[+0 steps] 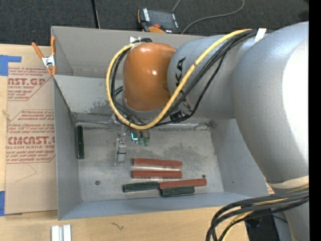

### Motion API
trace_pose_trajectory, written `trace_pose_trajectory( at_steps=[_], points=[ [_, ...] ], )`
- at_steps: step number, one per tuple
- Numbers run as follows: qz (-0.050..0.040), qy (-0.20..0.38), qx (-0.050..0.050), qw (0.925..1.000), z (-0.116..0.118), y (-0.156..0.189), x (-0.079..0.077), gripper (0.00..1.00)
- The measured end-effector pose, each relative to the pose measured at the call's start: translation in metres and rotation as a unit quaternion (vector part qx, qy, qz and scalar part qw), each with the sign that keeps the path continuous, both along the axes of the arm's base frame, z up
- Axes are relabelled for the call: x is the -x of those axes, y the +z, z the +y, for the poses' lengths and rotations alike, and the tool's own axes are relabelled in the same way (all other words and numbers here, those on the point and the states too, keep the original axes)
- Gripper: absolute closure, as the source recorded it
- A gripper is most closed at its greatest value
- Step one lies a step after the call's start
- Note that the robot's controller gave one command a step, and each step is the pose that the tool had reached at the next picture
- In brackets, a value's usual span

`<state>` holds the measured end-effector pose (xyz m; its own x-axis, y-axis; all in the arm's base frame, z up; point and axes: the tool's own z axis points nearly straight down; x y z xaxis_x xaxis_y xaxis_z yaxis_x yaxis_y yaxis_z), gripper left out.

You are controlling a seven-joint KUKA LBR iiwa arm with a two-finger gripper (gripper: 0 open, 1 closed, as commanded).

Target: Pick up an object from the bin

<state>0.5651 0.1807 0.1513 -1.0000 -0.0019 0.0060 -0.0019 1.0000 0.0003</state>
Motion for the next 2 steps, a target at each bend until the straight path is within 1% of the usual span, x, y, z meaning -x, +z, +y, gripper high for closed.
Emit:
trace_pose_trajectory(
  at_steps=[1, 2],
  points=[
    [0.0032, -0.003, 0.001, 1.0, -0.0422, -0.0822, 0.0721, 0.0],
    [-0.0022, -0.002, -0.001, 1.0, -0.0404, -0.0773, 0.0677, 1.0]
  ],
)
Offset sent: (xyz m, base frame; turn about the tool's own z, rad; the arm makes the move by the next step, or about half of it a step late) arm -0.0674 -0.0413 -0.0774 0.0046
